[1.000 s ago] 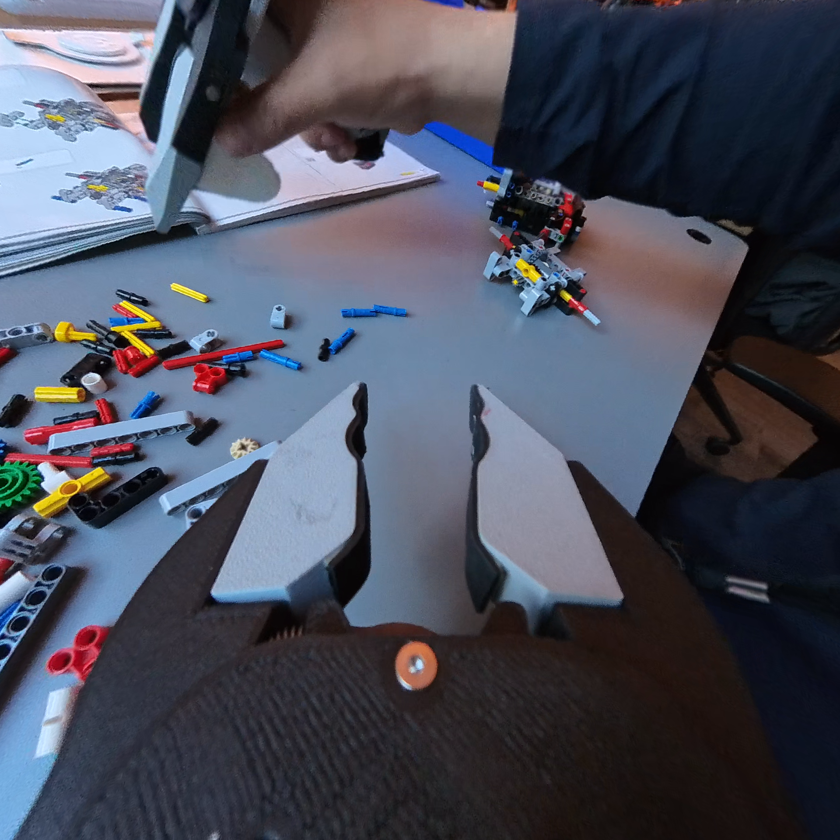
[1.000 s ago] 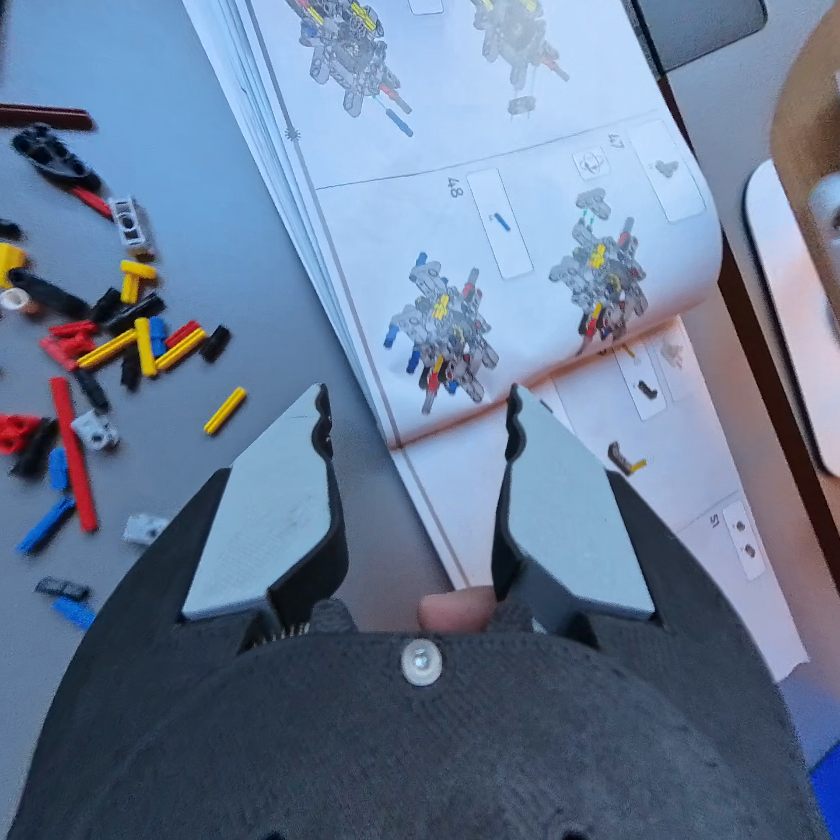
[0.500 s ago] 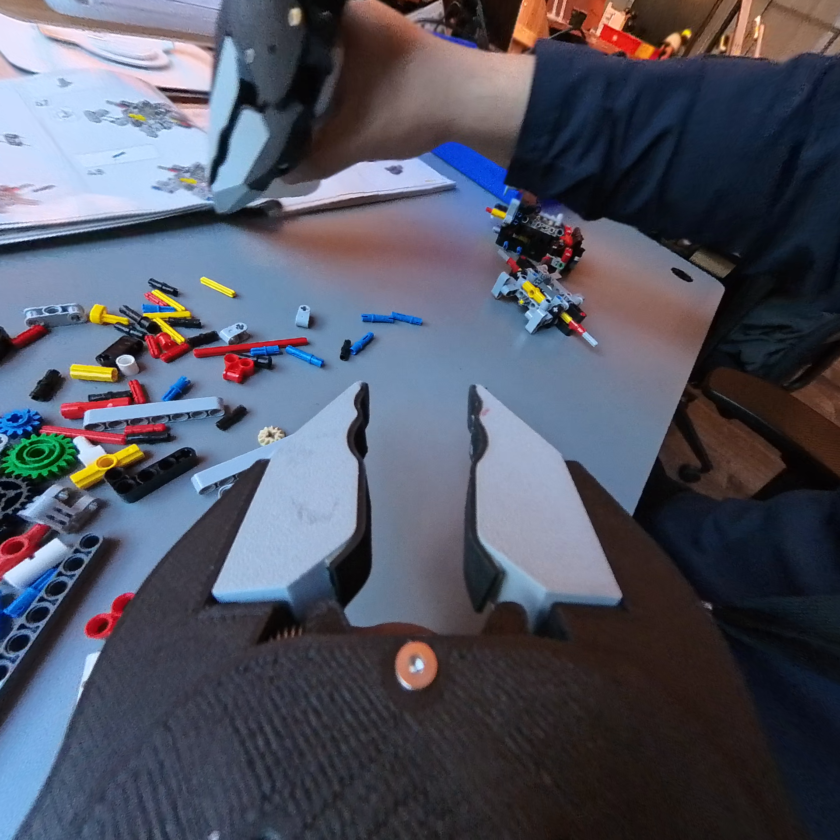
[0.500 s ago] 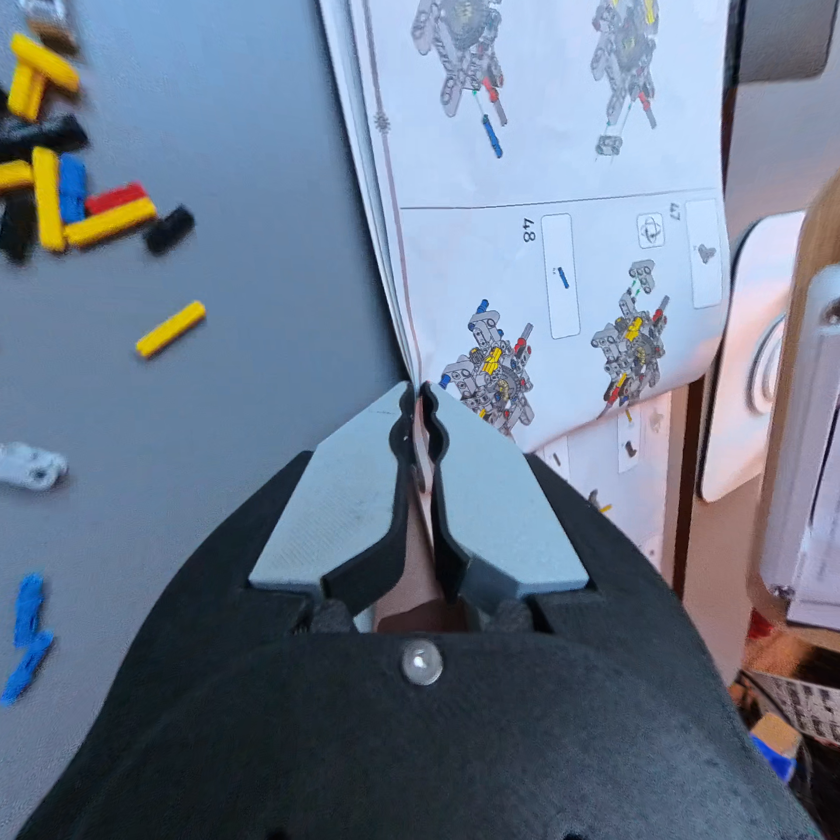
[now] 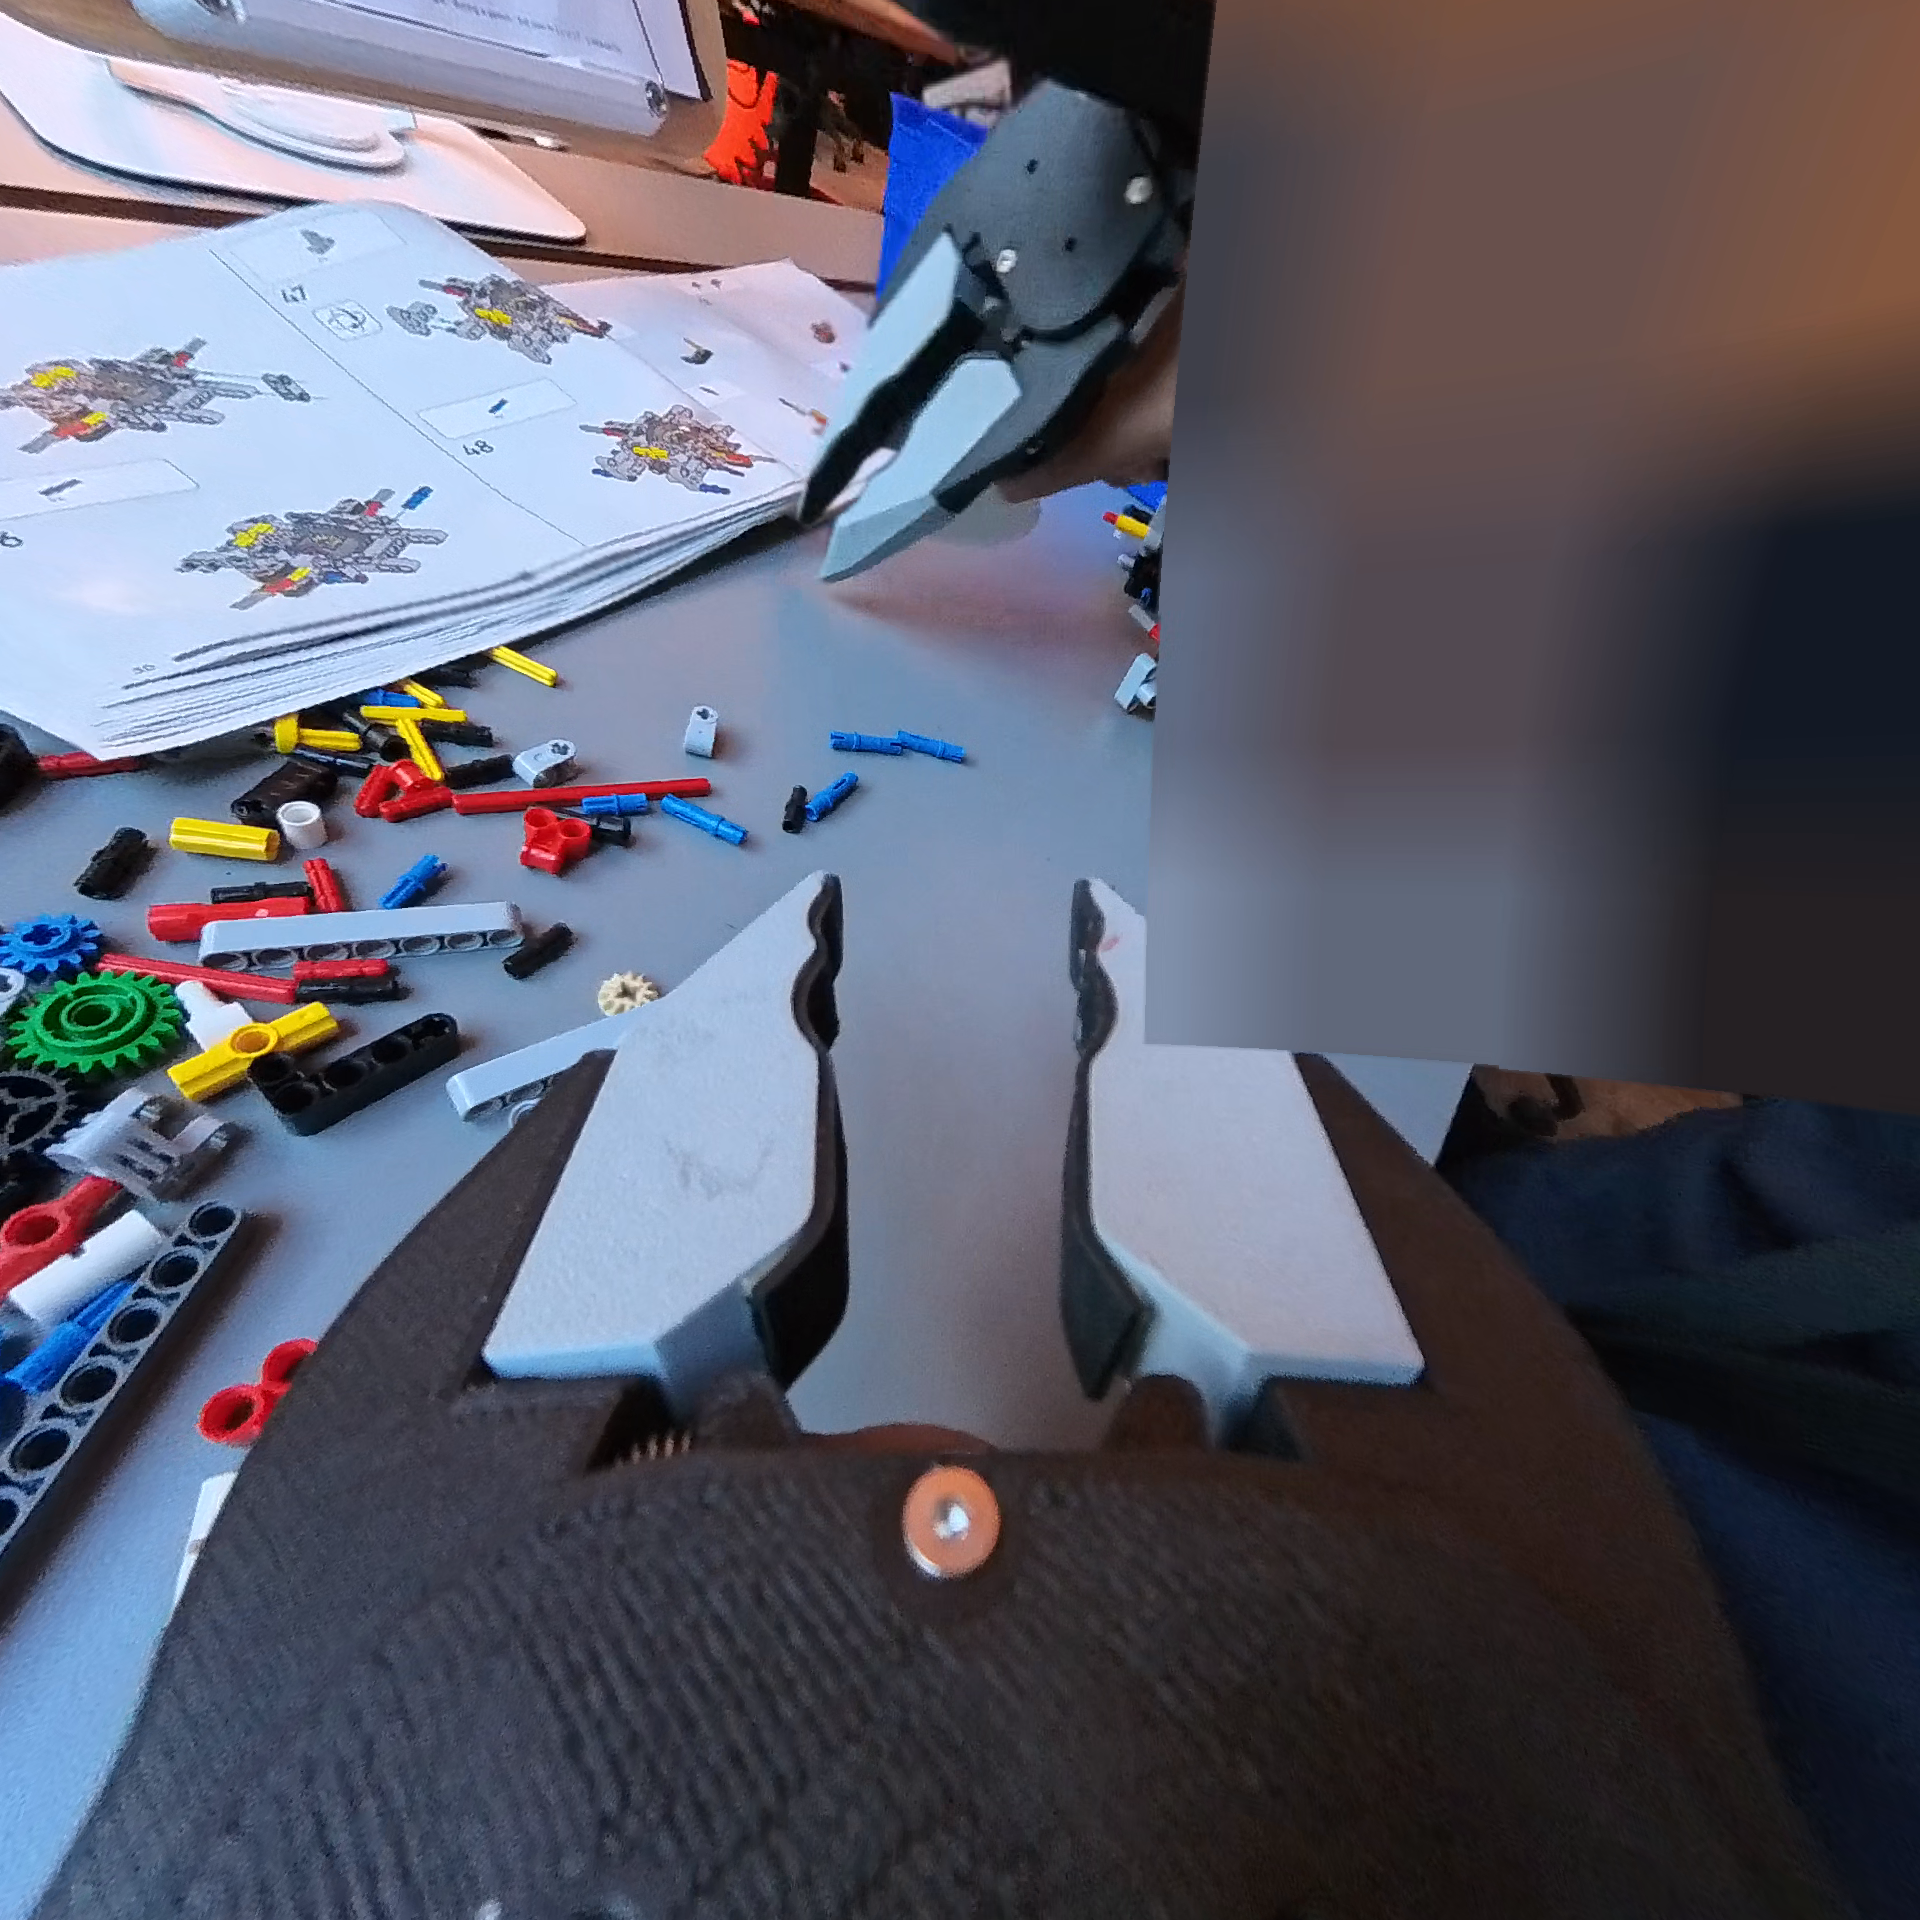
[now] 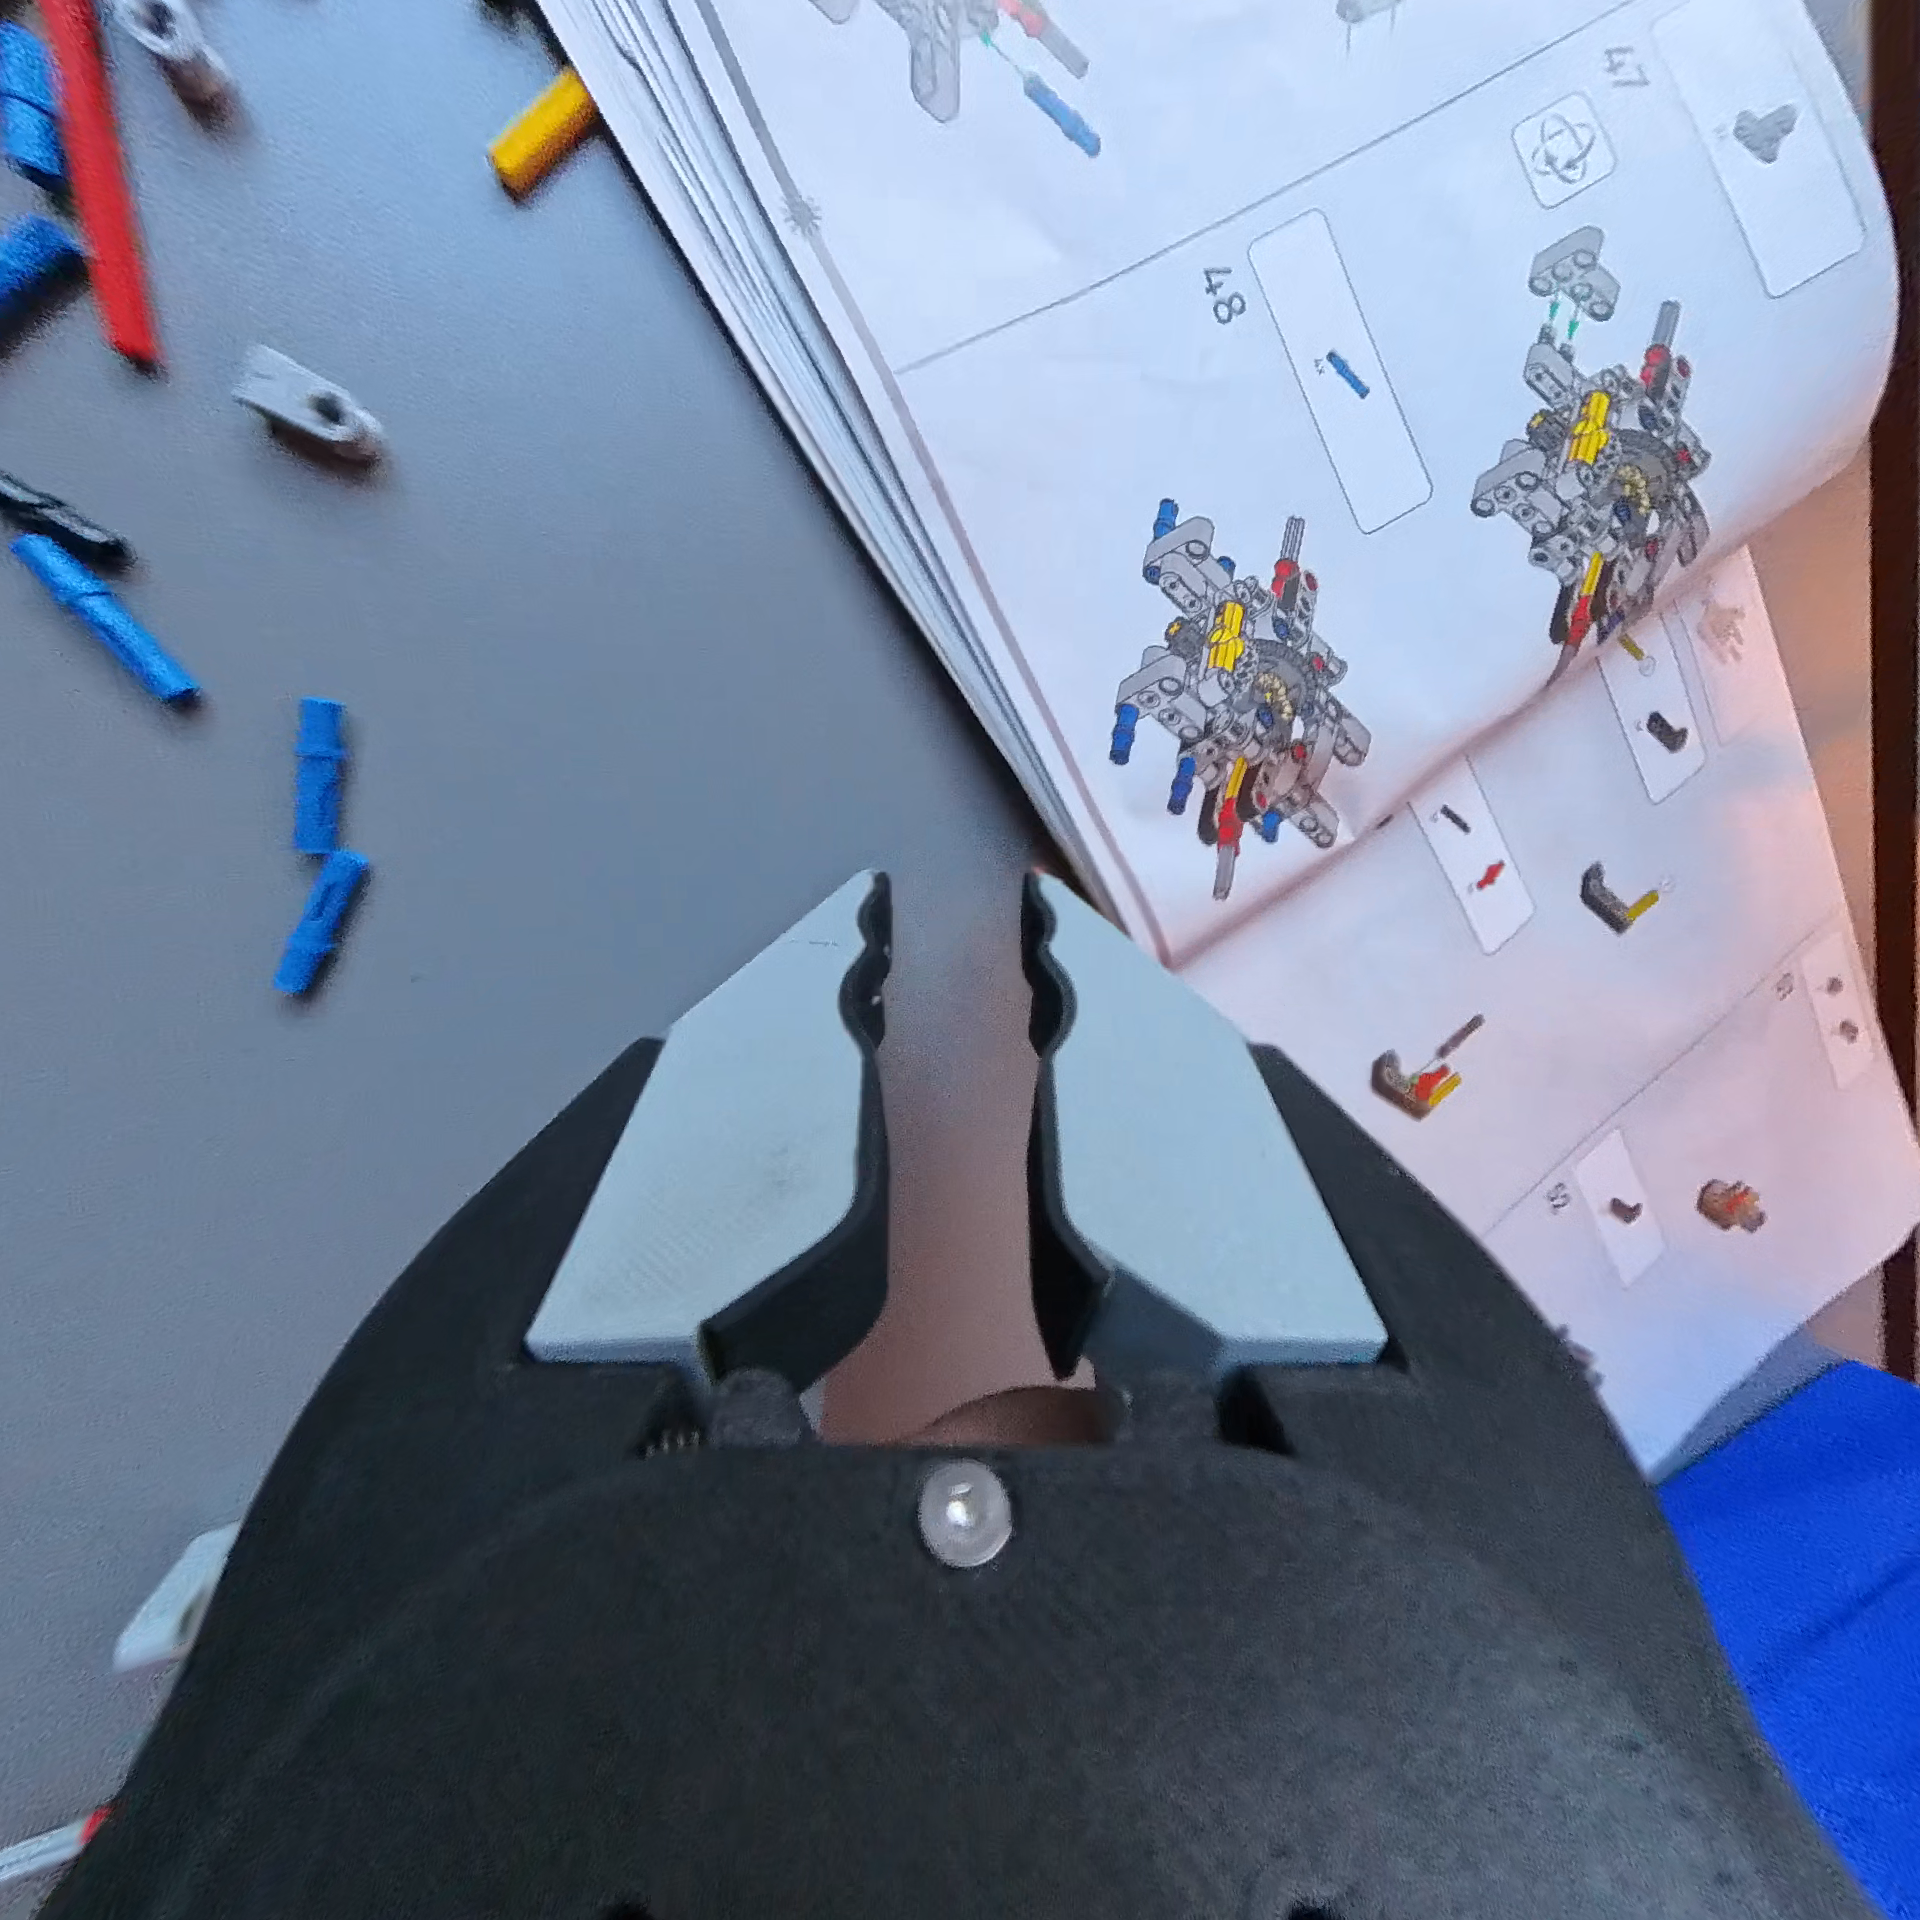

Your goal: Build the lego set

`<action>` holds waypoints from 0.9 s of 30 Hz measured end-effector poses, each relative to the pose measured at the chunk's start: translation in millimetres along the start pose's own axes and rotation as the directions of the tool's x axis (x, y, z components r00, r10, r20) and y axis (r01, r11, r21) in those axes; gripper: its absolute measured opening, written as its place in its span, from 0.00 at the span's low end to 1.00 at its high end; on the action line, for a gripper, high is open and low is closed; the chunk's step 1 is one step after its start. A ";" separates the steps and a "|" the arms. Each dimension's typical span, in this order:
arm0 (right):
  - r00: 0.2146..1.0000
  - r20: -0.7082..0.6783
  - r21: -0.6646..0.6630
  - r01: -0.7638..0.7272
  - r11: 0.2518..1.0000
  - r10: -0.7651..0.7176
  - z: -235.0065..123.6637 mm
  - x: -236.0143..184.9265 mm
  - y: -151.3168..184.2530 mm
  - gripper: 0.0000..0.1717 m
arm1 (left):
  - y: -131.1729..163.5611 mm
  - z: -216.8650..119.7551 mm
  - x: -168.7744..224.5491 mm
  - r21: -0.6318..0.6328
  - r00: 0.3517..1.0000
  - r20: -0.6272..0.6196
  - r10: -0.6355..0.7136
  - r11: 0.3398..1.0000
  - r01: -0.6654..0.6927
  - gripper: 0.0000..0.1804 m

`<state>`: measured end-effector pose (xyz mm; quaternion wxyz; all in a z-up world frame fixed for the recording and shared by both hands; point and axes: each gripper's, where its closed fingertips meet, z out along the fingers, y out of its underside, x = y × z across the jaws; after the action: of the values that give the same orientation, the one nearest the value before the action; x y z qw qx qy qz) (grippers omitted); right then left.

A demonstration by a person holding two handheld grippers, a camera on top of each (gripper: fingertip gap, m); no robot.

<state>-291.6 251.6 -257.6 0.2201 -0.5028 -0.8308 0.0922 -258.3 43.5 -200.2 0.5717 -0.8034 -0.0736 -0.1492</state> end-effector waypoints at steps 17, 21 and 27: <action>0.956 0.060 0.726 -0.240 0.644 0.289 -100.7 26.1 -26.3 0.09 | -32.6 -14.8 -27.8 0.223 0.995 0.068 -0.071 0.973 0.054 0.19; 0.970 0.033 0.767 -0.179 0.617 0.240 -109.9 23.3 -32.7 0.09 | -34.3 -16.1 -31.7 0.238 0.993 0.083 -0.084 0.969 0.062 0.18; 0.966 0.050 0.788 -0.194 0.584 0.253 -110.6 26.0 -27.1 0.07 | -33.7 -15.5 -34.4 0.235 0.991 0.089 -0.099 0.969 0.076 0.18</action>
<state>-272.8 253.9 -142.4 0.4325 -0.4580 -0.6278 0.4571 -302.9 42.0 -176.5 0.6496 -0.7340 -0.1544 -0.1243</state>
